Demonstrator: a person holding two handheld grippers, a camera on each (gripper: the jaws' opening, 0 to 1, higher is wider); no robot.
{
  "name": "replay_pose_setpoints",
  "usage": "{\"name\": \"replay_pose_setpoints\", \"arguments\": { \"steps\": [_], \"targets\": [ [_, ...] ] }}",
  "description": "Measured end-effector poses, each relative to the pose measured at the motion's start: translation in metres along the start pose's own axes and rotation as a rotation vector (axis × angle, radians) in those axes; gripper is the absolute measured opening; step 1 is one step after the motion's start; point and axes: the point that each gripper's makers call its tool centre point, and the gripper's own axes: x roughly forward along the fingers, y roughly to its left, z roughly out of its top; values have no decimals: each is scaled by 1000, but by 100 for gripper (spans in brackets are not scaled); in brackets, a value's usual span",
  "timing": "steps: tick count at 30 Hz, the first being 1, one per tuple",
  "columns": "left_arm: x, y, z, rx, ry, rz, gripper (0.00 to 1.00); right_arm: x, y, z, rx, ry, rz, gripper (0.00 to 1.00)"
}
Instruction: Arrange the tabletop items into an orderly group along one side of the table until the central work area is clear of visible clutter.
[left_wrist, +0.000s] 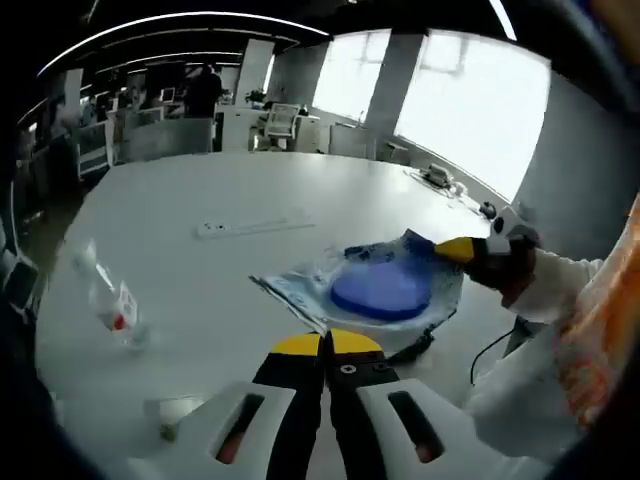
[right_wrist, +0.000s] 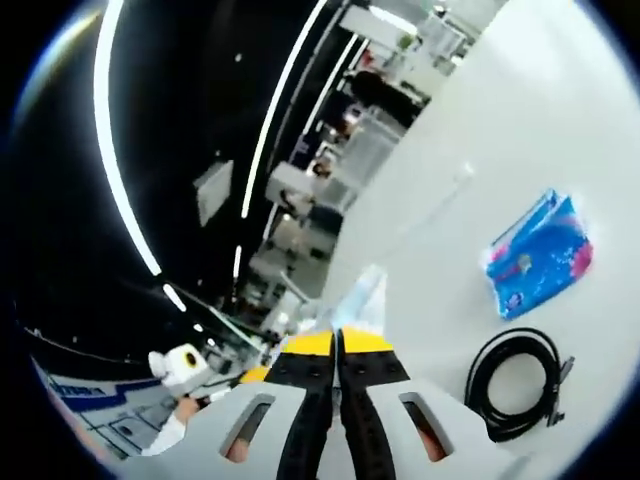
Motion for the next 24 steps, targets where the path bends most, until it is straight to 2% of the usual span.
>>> {"name": "replay_pose_setpoints", "arguments": {
  "steps": [2, 6, 8, 9, 13, 15, 19, 23, 24],
  "targets": [
    [3, 3, 0, 28, 10, 20, 0, 5, -2, -1, -24, 11, -12, 0],
    [11, 11, -4, 35, 32, 41, 0, 15, -14, -3, -73, 36, -53, 0],
    [15, 15, -6, 39, 34, 47, 0, 23, -31, -4, -140, 69, -105, 0],
    [18, 16, -5, 37, 33, 50, 0, 28, -35, -3, -156, 85, -115, 0],
    [28, 26, -5, 65, 47, 75, 0, 43, -39, 6, -176, 79, -125, 0],
    [32, 31, -4, 68, 50, 81, 0, 53, -46, 9, -237, 107, -148, 0],
    [44, 44, 1, 60, 45, 83, 0, 66, -54, 13, -269, 116, -180, 0],
    [59, 55, -1, 66, 68, 87, 0, 77, -67, 15, -310, 135, -220, 0],
    [65, 59, -4, 79, 90, 94, 0, 79, -71, 15, -319, 143, -234, 0]
  ]
}}
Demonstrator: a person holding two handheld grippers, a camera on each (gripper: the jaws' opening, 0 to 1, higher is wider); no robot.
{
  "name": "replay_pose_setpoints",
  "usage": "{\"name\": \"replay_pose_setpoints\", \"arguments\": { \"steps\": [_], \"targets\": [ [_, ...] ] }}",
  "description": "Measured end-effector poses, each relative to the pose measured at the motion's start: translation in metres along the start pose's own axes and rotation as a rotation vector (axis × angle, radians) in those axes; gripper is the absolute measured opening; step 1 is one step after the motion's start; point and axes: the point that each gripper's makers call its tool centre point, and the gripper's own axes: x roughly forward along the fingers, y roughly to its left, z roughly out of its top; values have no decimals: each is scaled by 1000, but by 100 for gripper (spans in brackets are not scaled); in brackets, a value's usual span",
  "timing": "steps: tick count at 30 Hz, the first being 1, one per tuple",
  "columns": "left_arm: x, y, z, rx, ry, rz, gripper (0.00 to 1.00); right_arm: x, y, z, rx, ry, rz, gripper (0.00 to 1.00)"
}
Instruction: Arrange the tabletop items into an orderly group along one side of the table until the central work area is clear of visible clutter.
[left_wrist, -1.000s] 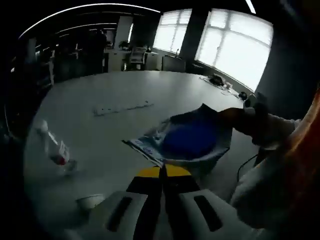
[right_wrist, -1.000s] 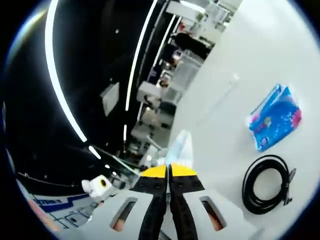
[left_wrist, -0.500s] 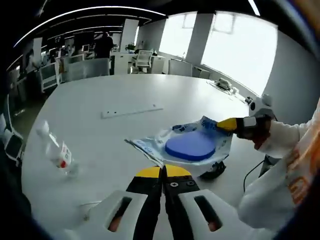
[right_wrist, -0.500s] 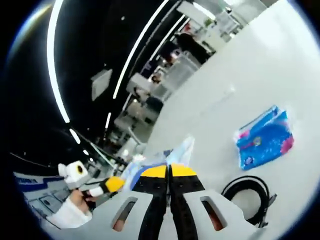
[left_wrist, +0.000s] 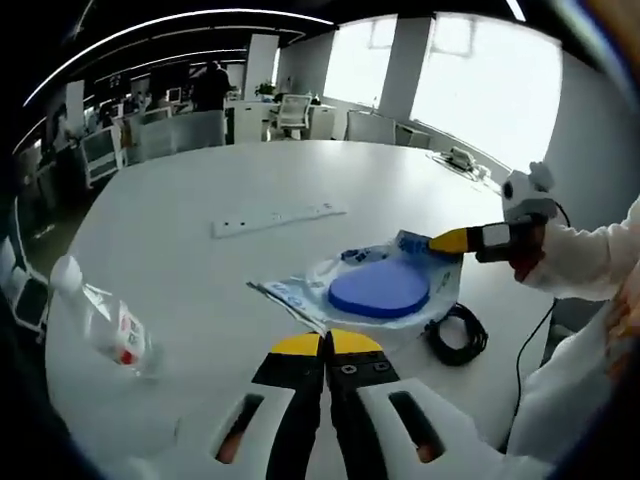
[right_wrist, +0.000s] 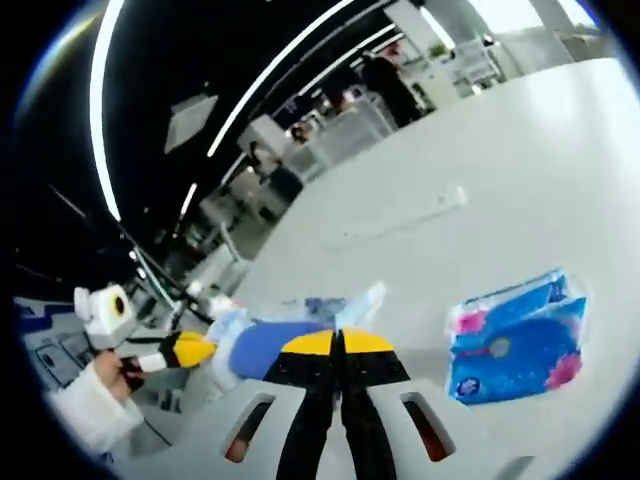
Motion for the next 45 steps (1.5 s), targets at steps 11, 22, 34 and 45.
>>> {"name": "replay_pose_setpoints", "arguments": {
  "steps": [11, 22, 34, 45],
  "targets": [
    [37, 16, -12, 56, 80, 18, 0, 26, -30, -21, -175, 141, -100, 0],
    [60, 28, -33, 79, 153, 34, 0, 34, -42, -38, -344, 237, -156, 0],
    [69, 30, -44, 62, 180, 51, 0, 32, -47, -43, -443, 286, -175, 2],
    [73, 33, -52, 31, 173, 93, 0, 18, -31, -12, -382, 175, -147, 6]
  ]
}}
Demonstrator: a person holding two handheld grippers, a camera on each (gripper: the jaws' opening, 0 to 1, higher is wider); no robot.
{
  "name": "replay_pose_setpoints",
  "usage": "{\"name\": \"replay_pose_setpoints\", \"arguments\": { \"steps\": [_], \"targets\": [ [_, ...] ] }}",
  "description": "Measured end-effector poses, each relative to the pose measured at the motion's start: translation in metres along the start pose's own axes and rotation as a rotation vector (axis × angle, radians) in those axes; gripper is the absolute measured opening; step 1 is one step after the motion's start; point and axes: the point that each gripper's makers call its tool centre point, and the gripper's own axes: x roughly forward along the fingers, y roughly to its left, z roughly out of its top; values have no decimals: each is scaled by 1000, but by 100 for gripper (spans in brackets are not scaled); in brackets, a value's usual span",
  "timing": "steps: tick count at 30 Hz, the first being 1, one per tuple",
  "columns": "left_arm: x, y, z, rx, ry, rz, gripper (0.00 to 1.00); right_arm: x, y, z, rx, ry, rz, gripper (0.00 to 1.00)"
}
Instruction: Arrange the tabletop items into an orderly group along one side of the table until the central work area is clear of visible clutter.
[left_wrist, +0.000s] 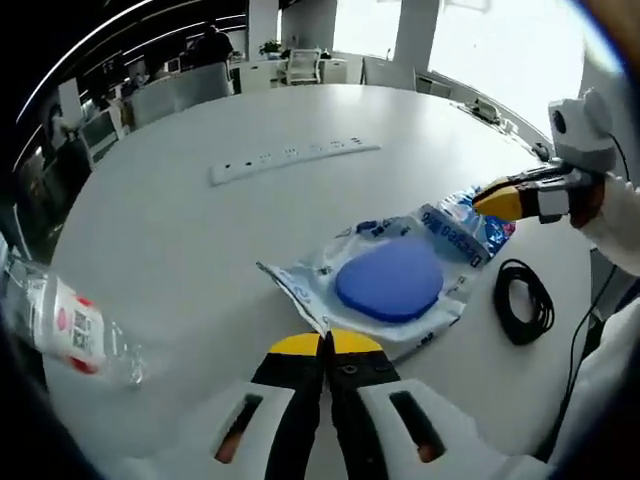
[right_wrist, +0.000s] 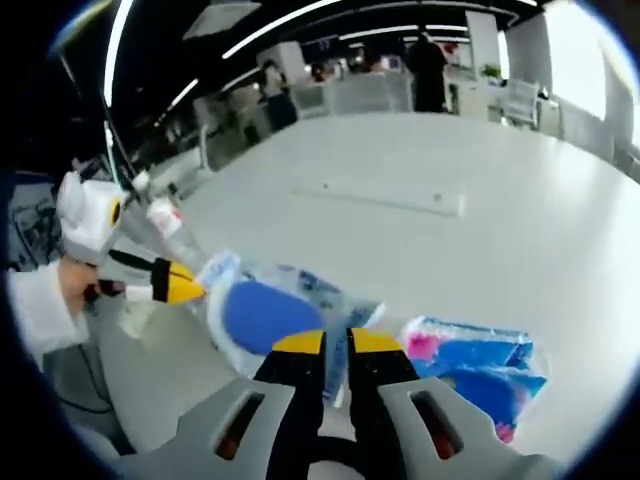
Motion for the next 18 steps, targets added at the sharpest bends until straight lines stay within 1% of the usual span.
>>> {"name": "replay_pose_setpoints", "arguments": {
  "steps": [3, 5, 6, 7, 8, 10, 12, 14, 16, 17, 18],
  "targets": [
    [0, 4, 1, 38, -10, 32, 1, -11, 1, 8, 24, -30, 2, 6],
    [-1, 9, 2, 47, -15, 63, 8, -18, 3, 11, 53, -60, 10, 7],
    [-2, 9, 3, 38, -24, 61, 15, -22, 4, 11, 67, -69, 16, 8],
    [-3, 9, 7, 20, -49, 62, 27, -27, 4, 10, 85, -75, 17, 9],
    [-4, 12, 10, 3, -69, 72, 35, -30, 5, 8, 91, -76, 18, 10],
    [-7, 14, 12, 2, -70, 89, 48, -37, 6, 6, 115, -83, 27, 13],
    [-11, 14, 16, -11, -89, 90, 57, -47, 6, 3, 126, -109, 29, 17],
    [-18, 17, 26, -37, -156, 116, 72, -53, 6, 0, 136, -112, 40, 21],
    [-24, 17, 30, -41, -187, 128, 86, -61, 5, -3, 177, -119, 43, 25],
    [-28, 15, 31, -53, -194, 126, 88, -66, 5, -2, 212, -138, 45, 28],
    [-30, 14, 31, -64, -198, 124, 88, -69, 5, -2, 227, -148, 52, 31]
  ]
}}
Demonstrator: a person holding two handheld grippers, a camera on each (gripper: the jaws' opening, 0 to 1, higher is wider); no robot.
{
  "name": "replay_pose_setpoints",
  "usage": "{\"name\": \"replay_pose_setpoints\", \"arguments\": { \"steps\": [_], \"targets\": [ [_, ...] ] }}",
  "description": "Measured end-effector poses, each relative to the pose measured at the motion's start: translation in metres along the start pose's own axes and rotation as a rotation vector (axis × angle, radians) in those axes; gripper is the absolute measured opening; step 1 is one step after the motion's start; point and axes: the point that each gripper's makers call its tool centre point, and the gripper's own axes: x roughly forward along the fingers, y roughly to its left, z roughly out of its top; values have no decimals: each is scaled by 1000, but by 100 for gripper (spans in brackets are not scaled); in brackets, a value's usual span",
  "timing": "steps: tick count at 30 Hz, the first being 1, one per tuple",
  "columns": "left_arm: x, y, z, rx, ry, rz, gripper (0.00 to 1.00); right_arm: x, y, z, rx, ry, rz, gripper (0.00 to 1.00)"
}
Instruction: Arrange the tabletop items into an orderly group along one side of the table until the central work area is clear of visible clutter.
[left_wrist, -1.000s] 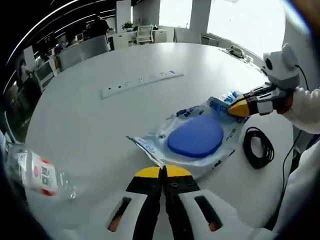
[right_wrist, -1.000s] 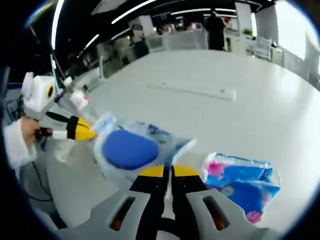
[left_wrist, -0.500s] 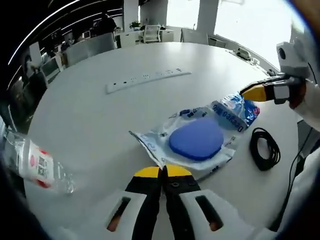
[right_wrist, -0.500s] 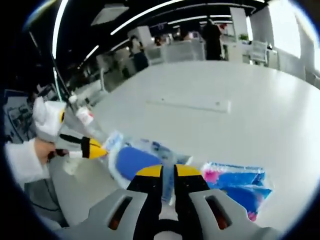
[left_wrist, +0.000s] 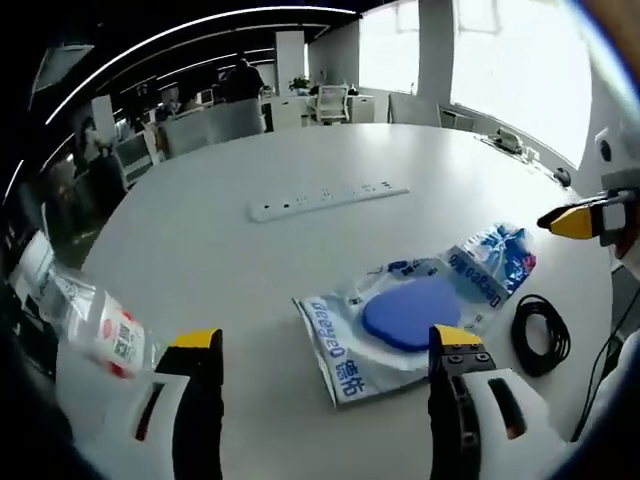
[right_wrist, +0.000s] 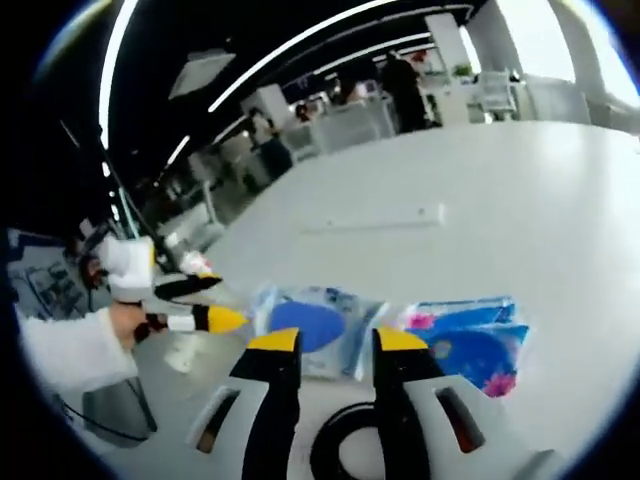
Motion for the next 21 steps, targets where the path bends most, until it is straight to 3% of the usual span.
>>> {"name": "replay_pose_setpoints", "arguments": {
  "steps": [7, 9, 21],
  "targets": [
    [-13, -3, -13, -62, 54, 26, 96, -22, -3, -1, -39, -12, -11, 44],
    [-18, -5, -13, -84, 41, 22, 99, -28, -5, -1, -32, -20, -13, 46],
    [-45, -9, -17, -96, 34, 32, 97, -62, -17, -15, 13, -9, -23, 53]
  ]
}}
